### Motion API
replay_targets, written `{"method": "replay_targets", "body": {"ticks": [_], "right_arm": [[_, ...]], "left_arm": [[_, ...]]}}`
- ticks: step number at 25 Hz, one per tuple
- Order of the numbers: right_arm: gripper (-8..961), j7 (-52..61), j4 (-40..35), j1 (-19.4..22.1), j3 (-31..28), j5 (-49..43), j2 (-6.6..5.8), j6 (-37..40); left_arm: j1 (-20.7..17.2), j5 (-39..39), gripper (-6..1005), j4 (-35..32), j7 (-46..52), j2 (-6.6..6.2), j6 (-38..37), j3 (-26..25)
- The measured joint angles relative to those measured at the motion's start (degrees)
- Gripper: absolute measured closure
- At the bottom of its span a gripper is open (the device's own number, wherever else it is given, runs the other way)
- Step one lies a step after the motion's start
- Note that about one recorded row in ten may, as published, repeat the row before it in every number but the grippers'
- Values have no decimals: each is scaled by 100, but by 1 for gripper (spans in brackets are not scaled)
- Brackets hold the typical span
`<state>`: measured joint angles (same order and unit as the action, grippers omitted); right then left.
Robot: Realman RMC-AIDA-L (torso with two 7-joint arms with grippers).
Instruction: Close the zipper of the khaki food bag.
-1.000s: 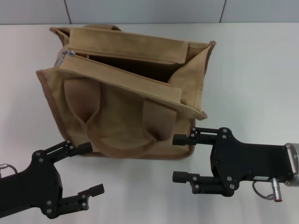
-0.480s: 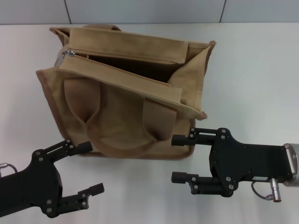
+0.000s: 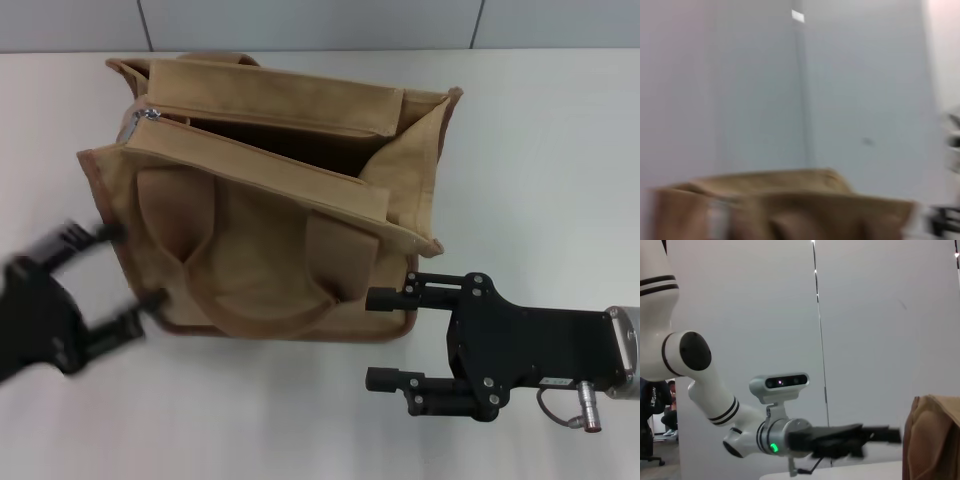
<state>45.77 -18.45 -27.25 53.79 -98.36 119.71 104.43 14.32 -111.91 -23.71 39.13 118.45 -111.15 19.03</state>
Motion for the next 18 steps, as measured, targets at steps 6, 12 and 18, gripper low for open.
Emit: {"method": "replay_targets", "body": {"ticks": [6, 12, 18], "right_arm": [[282, -260, 177, -26, -43, 14, 0, 14], [282, -539, 422, -86, -78, 33, 0, -17], [282, -576, 446, -88, -80, 37, 0, -89]], "left_arm": [[167, 498, 199, 462, 35, -12, 835, -1595], [616, 638, 200, 579, 56, 8, 1951, -1771], [840, 527, 200, 568, 8, 11, 1712, -935]]}}
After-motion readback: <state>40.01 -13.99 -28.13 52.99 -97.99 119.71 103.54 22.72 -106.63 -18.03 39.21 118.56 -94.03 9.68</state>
